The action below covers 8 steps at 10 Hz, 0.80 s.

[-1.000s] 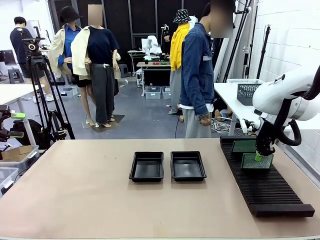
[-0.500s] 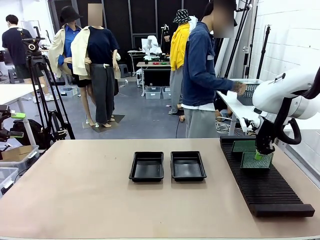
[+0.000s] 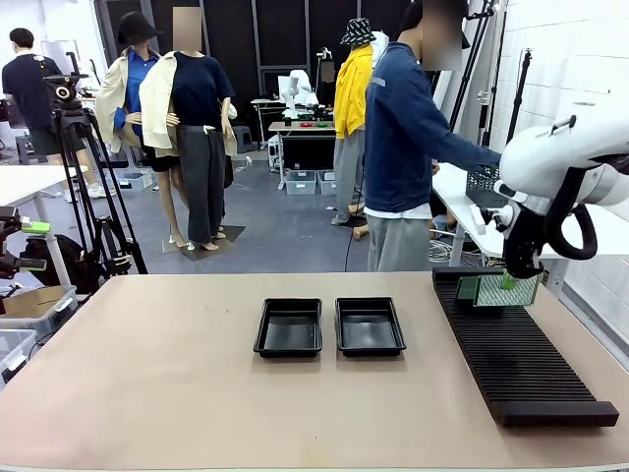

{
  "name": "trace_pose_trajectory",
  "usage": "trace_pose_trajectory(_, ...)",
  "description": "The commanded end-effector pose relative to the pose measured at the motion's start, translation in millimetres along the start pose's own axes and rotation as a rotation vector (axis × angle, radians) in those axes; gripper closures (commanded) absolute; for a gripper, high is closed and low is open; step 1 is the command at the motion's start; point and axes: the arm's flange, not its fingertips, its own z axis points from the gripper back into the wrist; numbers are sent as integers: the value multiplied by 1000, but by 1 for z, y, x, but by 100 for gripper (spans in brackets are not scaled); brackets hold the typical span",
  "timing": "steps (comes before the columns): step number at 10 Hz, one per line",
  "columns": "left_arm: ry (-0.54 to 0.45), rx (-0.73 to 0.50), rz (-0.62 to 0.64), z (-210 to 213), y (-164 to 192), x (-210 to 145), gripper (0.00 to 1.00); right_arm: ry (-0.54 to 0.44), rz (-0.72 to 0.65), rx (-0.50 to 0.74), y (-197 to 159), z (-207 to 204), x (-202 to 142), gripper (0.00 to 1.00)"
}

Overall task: Inspect and transfer BCBs to ESD trays.
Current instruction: Pick up the Blank PCB from the PCB Rack and place it in the left ESD tray.

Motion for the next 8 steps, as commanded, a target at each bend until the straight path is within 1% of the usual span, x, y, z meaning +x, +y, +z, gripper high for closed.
trace_pose_trajectory(1, -2, -12, 6, 2, -2, 0, 0, 59, -29, 8, 15, 24, 18, 100)
trace_pose_trajectory(3, -2, -12, 6, 2, -2, 0, 0, 53, -69, 3, 23, 48, 33, 100)
trace_pose_trajectory(5, -2, -12, 6, 2, -2, 0, 0, 58, -93, -15, 36, 62, 47, 100)
trace_pose_trajectory(6, -2, -12, 6, 2, -2, 0, 0, 58, -147, -18, 42, 64, 54, 100)
trace_pose_trajectory(8, -2, -12, 6, 2, -2, 0, 0, 44, -349, -23, 50, 67, 70, 100)
